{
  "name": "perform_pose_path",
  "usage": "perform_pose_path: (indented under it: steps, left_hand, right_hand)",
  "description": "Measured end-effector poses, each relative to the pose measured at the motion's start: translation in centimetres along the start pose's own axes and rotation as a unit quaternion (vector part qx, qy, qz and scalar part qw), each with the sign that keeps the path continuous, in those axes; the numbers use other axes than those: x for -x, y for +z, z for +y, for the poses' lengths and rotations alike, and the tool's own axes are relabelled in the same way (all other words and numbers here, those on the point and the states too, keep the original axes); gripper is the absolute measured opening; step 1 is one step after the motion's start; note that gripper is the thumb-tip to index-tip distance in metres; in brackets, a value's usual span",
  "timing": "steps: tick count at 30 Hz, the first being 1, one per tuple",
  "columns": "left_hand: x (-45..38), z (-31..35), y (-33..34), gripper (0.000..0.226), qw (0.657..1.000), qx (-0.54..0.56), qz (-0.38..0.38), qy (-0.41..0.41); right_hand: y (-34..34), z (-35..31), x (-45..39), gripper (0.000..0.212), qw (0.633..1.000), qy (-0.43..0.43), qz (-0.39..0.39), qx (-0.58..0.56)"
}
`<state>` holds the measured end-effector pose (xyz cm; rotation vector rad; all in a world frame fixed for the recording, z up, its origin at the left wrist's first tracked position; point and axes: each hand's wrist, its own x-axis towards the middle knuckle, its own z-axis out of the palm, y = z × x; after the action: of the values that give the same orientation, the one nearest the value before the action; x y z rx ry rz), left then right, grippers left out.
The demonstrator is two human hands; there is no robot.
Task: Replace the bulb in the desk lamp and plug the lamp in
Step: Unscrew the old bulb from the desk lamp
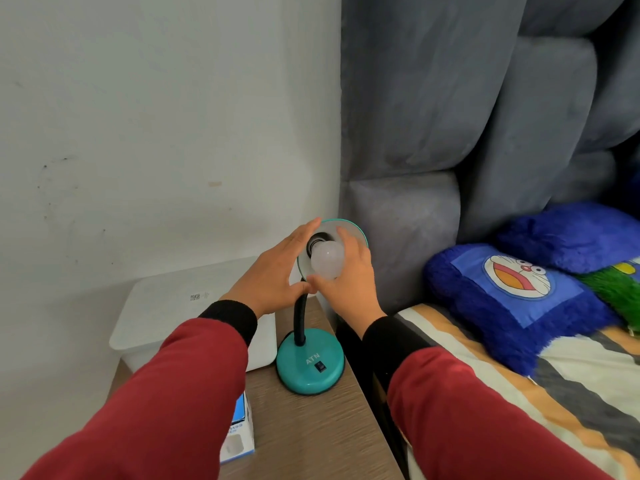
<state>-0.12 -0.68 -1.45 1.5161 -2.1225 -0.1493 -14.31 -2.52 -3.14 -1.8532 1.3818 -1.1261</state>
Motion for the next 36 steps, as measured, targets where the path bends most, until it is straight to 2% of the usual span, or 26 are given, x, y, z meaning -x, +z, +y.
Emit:
perform_pose_path:
  steps: [2,3,6,8,11,15,18,21,25,29,36]
  left_hand:
    - [0.03,-0.03,-0.02,0.105,1.000,0.001,-0.003,-0.002]
    - [0.00,-0.03,-0.02,0.106,1.000,0.000,-0.003,-0.001]
    - [-0.11,-0.08,-0.02,0.106,1.000,-0.001,-0.001,0.000]
    - [-0.16,-0.15,-0.01,0.107,1.000,0.002,0.001,-0.002]
    - [-0.03,-0.22,0.03,0.106,1.000,0.000,0.001,-0.002]
    - [-0.07,-0.17,0.03,0.106,1.000,-0.003,0.001,0.003]
    - [-0.17,-0.11,0.19,0.107,1.000,-0.006,-0.002,0.005]
    - [-0.21,-0.10,0.25,0.107,1.000,0.000,-0.002,0.001]
    - [-0.08,-0.18,0.01,0.107,1.000,0.002,0.006,0.001]
    - [-0.07,-0.25,0.15,0.107,1.000,0.000,0.003,0.001]
    - [-0.34,-0.36,0.32,0.107,1.000,-0.005,0.003,0.000]
  right_hand:
    - [0.06,0.02,-0.11,0.084,0.999,0.043,0.013,-0.028]
    - [0.07,0.12,-0.27,0.080,0.998,0.045,0.017,-0.027]
    - [0.08,0.21,-0.32,0.066,1.000,-0.002,0.011,-0.001]
    - [0.18,0.32,-0.19,0.072,1.000,-0.007,0.006,-0.012]
    - [0.08,0.39,-0.17,0.083,0.998,0.045,0.009,-0.053]
    - [-0.35,0.33,-0.35,0.066,0.999,0.023,0.005,-0.031]
    - [-0.40,0.10,-0.37,0.072,0.999,-0.005,-0.005,-0.040]
    - [0.05,-0.08,-0.45,0.083,0.998,0.024,0.013,-0.060]
    - [0.15,0.11,-0.51,0.069,0.999,0.026,0.012,-0.025]
    - [0.07,0.39,-0.25,0.077,0.998,0.023,-0.015,-0.050]
    - [-0.16,-0.02,-0.51,0.073,0.998,0.030,-0.004,-0.057]
